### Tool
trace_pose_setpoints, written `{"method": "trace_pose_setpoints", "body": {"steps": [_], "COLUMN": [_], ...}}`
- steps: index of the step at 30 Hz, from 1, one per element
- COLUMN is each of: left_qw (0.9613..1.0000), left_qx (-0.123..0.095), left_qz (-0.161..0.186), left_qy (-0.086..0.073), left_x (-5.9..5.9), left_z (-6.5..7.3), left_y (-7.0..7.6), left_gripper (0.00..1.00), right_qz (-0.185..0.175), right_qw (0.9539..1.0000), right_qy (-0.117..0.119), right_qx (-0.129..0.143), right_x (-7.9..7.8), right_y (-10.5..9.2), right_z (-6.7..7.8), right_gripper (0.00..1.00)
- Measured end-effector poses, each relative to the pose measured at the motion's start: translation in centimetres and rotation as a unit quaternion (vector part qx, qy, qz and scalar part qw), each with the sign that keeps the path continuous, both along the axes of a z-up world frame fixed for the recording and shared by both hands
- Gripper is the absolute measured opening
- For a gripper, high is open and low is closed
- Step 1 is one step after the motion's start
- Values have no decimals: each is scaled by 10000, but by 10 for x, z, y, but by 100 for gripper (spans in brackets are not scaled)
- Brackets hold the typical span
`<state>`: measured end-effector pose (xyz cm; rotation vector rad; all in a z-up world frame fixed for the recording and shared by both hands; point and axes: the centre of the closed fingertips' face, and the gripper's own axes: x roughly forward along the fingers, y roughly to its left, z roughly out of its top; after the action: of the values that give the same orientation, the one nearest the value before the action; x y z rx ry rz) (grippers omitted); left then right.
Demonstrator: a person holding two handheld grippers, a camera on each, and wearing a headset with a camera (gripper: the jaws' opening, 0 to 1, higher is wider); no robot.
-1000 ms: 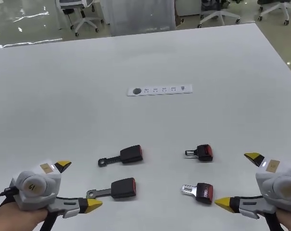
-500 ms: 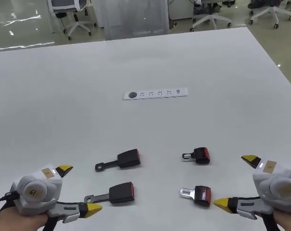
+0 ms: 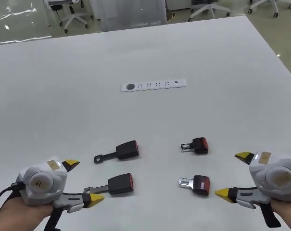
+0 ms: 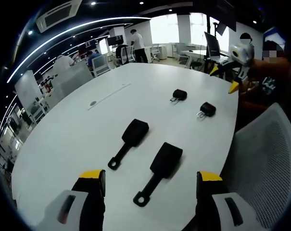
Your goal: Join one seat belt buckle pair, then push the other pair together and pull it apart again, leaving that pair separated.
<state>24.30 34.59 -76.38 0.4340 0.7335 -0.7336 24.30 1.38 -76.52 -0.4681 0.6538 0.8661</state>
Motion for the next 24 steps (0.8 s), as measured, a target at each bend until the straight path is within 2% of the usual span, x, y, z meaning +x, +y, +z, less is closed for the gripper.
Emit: {"method": "trace_pose_setpoints", "body": {"steps": [3, 4, 7, 9, 11, 12, 14, 18, 21, 24], "left_qw": [9997, 9995, 9981, 9956, 9947, 9939, 9915, 9892, 9878, 9847], "left_qx": [-62, -53, 189, 417, 446, 562, 761, 834, 885, 995], "left_qz": [-124, -208, -533, -790, -854, -860, -963, -1091, -1168, -1325], "left_qy": [204, 221, 240, 284, 358, 408, 439, 509, 528, 543], "left_x": [-3, -3, -3, -4, -2, 0, 1, 6, 8, 11], "left_z": [-8, -8, -17, -25, -35, -43, -48, -62, -68, -75], "left_y": [-7, -10, -15, -17, -18, -15, -12, -12, -13, -16], "left_gripper": [70, 68, 64, 61, 58, 57, 54, 51, 50, 47], "right_qz": [295, 336, 457, 556, 650, 691, 780, 888, 913, 964], "right_qw": [9995, 9993, 9988, 9980, 9972, 9967, 9959, 9945, 9937, 9925], "right_qy": [88, 121, 132, 245, 272, 309, 347, 401, 497, 542], "right_qx": [-113, -113, -154, -192, -255, -275, -295, -378, -410, -525], "right_x": [-5, -6, -6, -9, -10, -10, -10, -9, -8, -6], "right_y": [7, 9, 14, 16, 19, 21, 25, 32, 35, 40], "right_z": [-6, -6, -8, -12, -15, -17, -20, -26, -31, -40], "right_gripper": [63, 60, 57, 57, 56, 56, 53, 47, 44, 42]}}
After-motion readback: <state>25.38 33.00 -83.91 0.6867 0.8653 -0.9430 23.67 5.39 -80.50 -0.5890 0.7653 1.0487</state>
